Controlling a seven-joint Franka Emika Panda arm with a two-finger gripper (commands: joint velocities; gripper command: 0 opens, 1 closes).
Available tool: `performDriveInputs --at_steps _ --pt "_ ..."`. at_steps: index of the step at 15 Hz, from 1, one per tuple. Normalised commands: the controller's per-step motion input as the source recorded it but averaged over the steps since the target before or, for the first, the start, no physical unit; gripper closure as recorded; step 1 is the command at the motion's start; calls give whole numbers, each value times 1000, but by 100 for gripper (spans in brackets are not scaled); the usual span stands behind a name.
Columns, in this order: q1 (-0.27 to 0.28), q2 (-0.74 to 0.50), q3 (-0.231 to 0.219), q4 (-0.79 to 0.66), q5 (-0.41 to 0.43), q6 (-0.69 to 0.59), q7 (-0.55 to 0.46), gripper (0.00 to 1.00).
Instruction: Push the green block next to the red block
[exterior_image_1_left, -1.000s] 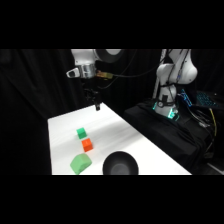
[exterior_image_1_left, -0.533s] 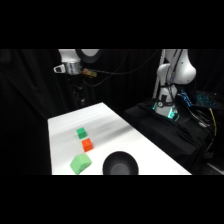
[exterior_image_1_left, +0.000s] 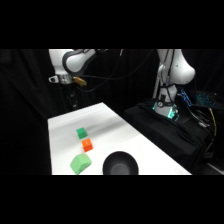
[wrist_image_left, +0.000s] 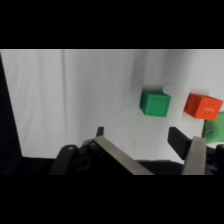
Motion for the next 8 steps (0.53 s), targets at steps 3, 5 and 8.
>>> performDriveInputs --at_steps 3,5,8 --pt "-132 427 109 489 9 7 -93 0" --pt "-109 370 103 395 -8 29 -78 0" --pt "-114 312 105 311 -2 52 -81 0"
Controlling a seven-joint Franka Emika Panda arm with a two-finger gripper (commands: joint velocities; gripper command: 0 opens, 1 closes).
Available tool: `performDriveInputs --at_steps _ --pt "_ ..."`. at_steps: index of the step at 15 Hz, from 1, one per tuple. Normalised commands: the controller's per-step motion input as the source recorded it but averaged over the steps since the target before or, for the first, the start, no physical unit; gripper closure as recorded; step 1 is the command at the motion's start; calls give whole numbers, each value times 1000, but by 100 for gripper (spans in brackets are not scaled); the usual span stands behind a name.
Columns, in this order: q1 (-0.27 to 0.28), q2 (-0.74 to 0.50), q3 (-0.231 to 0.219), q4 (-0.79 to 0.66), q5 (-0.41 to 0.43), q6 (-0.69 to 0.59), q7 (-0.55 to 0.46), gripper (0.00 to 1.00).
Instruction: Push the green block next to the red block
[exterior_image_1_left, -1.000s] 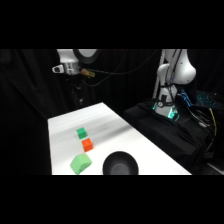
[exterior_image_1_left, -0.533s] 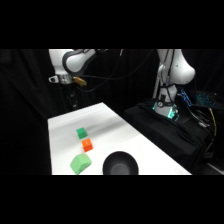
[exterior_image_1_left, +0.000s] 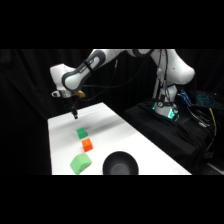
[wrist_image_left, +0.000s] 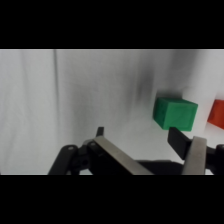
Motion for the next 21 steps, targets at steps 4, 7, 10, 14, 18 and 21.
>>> performDriveInputs --at_steps 4,7,10,14,18,21 --pt "-131 233 109 216 18 71 -104 0" --pt "-115 156 113 148 37 82 -111 0" --pt "-70 109 111 124 42 84 -93 0" --pt "-12 72 89 100 21 114 -68 0" --pt "50 10 78 12 14 134 -42 0" --pt "94 -105 64 -141 6 161 -10 0"
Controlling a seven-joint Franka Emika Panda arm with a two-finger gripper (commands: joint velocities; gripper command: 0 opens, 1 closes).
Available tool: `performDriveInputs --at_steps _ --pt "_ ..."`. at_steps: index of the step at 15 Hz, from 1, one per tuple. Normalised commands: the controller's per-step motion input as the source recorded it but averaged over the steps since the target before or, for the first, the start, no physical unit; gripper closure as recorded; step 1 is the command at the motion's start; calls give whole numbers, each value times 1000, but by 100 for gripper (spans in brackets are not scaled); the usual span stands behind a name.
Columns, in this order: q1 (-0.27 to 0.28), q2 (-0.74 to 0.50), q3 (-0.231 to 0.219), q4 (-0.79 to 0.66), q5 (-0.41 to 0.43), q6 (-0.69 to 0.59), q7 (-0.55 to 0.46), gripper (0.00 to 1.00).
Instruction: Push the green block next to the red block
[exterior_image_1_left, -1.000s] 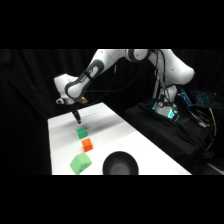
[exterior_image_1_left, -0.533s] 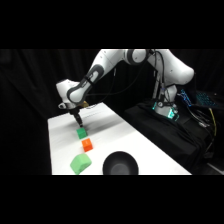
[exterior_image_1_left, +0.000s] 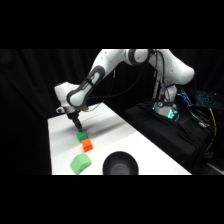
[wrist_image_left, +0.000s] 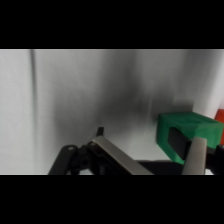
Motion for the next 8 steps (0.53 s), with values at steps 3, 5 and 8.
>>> performDriveInputs --at_steps 3,5,8 --pt "110 -205 49 -287 -9 203 22 0" --pt "90 -249 44 -343 -15 197 31 0" --pt "51 -246 20 -302 -18 119 62 0"
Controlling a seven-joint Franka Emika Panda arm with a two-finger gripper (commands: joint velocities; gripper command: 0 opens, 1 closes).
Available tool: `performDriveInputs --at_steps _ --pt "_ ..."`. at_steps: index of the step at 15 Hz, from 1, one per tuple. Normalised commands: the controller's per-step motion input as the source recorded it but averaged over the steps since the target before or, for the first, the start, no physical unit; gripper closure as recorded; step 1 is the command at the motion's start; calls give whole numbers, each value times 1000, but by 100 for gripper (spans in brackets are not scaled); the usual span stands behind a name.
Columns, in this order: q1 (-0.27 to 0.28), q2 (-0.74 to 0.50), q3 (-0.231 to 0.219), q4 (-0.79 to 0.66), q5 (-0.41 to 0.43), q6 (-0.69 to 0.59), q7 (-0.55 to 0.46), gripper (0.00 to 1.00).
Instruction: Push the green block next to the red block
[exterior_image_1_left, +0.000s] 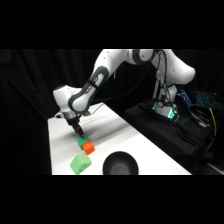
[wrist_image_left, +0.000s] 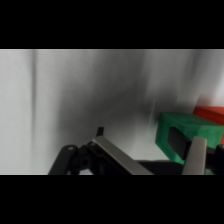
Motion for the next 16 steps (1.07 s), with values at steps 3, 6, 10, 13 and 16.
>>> performDriveInputs --at_steps 3,6,10,13,16 --pt "20 -232 -65 -140 -35 -56 152 0" --pt "-3 -283 -93 -2 -39 -259 165 0" --pt "31 -453 -61 -38 -7 -465 201 0" --pt "117 -592 -63 -132 25 -568 285 0" --pt "189 -646 -67 -297 11 -506 265 0"
